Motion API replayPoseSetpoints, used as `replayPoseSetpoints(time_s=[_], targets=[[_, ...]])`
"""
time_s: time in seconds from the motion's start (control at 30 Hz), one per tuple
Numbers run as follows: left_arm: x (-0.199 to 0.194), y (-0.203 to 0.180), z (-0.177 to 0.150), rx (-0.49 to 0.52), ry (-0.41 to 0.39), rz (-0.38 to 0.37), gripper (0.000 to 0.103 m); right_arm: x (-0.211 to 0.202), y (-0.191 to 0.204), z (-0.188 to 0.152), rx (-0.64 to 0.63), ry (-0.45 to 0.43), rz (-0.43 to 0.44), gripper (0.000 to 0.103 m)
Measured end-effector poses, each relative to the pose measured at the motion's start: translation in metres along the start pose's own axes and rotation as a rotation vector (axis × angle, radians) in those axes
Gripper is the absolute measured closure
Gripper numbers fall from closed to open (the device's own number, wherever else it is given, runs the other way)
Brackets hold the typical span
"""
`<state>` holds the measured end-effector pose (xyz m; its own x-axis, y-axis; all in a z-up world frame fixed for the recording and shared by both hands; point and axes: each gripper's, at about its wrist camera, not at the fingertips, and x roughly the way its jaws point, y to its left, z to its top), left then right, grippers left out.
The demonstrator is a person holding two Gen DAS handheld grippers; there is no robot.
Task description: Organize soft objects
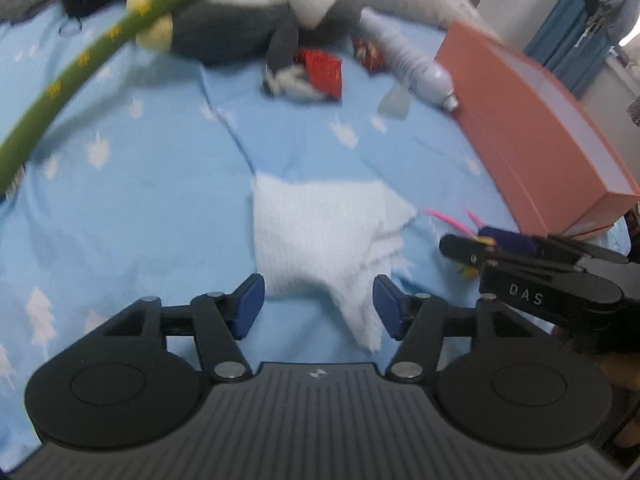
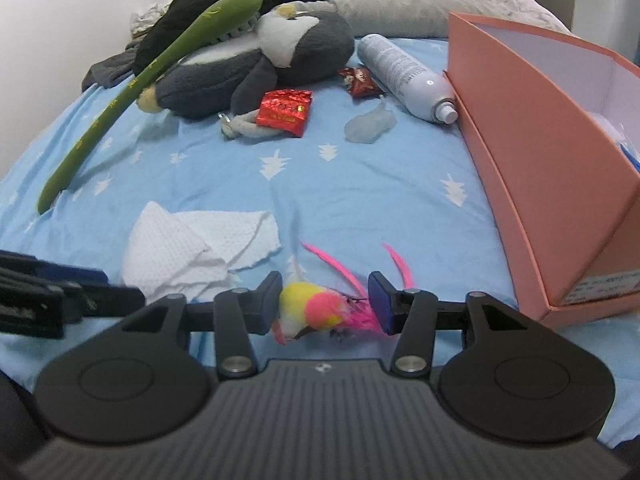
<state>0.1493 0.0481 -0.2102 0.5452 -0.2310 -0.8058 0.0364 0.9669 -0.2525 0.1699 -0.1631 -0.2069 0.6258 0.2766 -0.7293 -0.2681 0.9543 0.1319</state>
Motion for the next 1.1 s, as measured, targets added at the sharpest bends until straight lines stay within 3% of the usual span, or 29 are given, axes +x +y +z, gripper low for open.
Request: replayPoseSetpoints(time_s=[0.03, 0.23, 0.47, 0.57, 0.67, 0.73, 0.93, 1.1], targets=[[-0.001, 0.001, 0.001, 0.006, -0.010, 0.003, 0.036, -0.002, -0.002, 0.000, 0.022, 0.002, -0.001, 0.042], [0.015, 0.014, 0.012, -0.020, -0.032, 0.007, 0.036, -0.021, -0.014, -0.003, 0.190, 0.003, -0.007, 0.041], [0.033, 0.013, 0.019, 0.025, -0.036, 0.021, 0.037, -0.018, -0.019, -0.010, 0.346, 0.082, 0.039, 0.042], [0.036, 0.012, 0.018, 0.026, -0.030, 0.013, 0.039, -0.012, -0.022, -0.011, 0.386, 0.100, 0.044, 0.047], [0.039, 0.008, 0.015, 0.037, -0.016, 0.009, 0.047, -0.009, -0.022, -0.010, 0.391, 0.096, 0.062, 0.056], [0.039, 0.005, 0.013, 0.049, -0.014, 0.007, 0.058, -0.006, -0.021, -0.010, 0.394, 0.100, 0.070, 0.062], [0.037, -0.002, 0.011, 0.044, -0.019, -0.006, 0.082, -0.002, -0.018, -0.010, 0.372, 0.098, 0.096, 0.067], [0.030, -0.009, 0.009, 0.058, -0.037, 0.018, 0.085, -0.006, -0.013, -0.008, 0.317, 0.088, 0.106, 0.068]])
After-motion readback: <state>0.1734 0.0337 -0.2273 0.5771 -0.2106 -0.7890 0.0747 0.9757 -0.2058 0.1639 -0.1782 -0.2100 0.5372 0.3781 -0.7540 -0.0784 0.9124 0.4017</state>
